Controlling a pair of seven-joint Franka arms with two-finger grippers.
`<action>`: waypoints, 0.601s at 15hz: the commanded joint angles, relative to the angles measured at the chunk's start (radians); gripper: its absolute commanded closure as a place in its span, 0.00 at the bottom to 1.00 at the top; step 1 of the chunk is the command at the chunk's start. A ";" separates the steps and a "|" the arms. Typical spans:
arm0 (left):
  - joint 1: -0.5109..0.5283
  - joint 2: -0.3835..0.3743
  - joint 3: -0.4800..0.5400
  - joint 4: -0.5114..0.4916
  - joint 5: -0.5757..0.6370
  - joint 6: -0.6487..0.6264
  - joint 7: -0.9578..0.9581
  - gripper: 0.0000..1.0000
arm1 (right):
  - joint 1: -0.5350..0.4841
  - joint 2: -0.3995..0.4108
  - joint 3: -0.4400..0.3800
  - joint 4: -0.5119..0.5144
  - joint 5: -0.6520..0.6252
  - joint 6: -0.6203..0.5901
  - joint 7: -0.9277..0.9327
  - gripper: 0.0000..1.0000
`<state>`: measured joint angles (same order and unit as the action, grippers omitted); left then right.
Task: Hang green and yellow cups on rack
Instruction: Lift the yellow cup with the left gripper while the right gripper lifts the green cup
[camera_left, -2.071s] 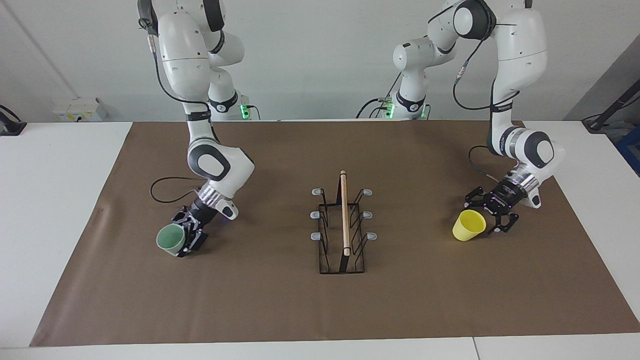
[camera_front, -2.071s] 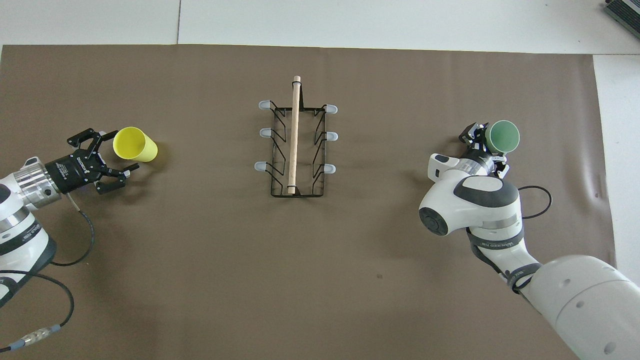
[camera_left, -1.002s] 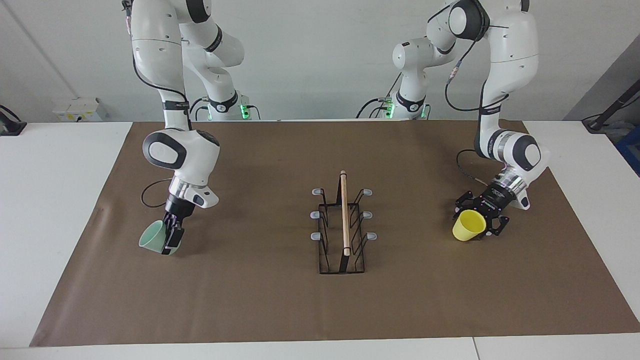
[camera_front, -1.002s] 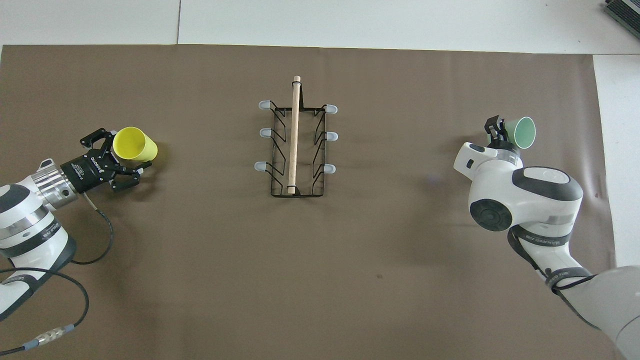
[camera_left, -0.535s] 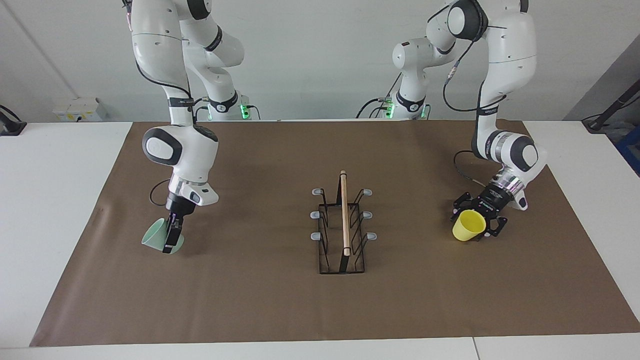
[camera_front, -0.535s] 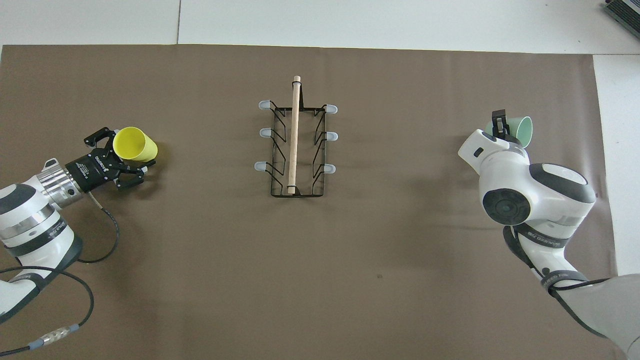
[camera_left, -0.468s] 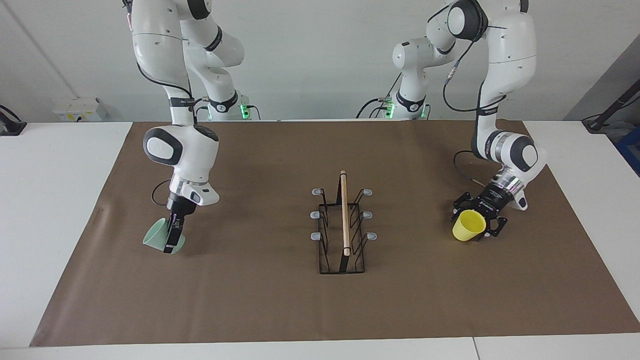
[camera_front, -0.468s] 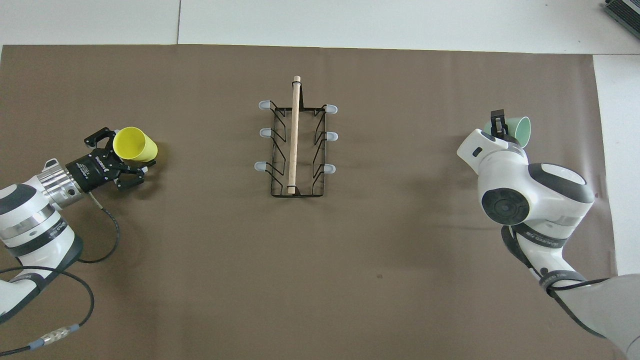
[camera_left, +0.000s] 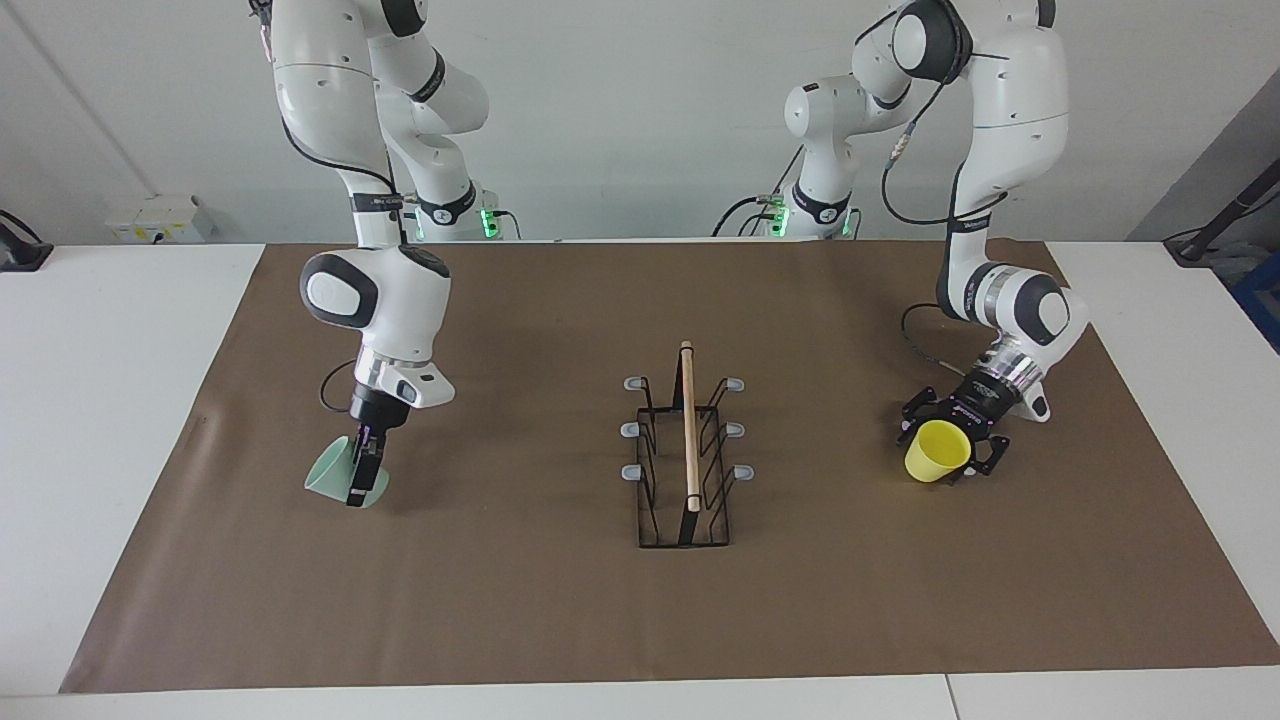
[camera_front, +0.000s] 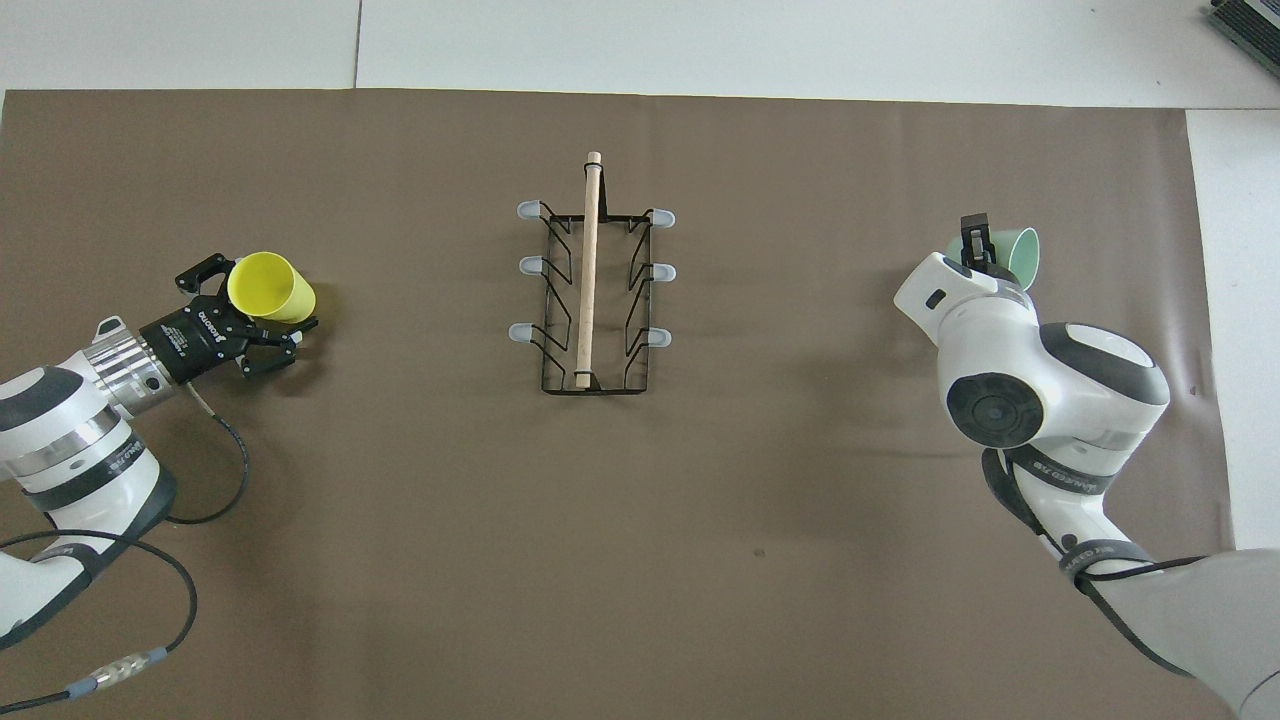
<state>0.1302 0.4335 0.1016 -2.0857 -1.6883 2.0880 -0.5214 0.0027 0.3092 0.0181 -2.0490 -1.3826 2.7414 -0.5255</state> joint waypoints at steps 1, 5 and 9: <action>-0.017 -0.002 0.006 -0.016 -0.033 0.026 0.024 0.16 | -0.006 -0.013 0.022 0.016 0.034 -0.006 -0.054 1.00; -0.015 0.002 0.004 -0.017 -0.059 0.033 0.049 1.00 | -0.010 -0.015 0.036 0.062 0.042 -0.015 -0.155 1.00; -0.017 0.001 0.006 -0.005 -0.053 0.035 0.060 1.00 | -0.007 -0.015 0.042 0.131 0.248 -0.078 -0.394 1.00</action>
<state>0.1261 0.4370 0.1014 -2.0877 -1.7165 2.0998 -0.4882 0.0012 0.3056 0.0441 -1.9532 -1.2392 2.7220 -0.7827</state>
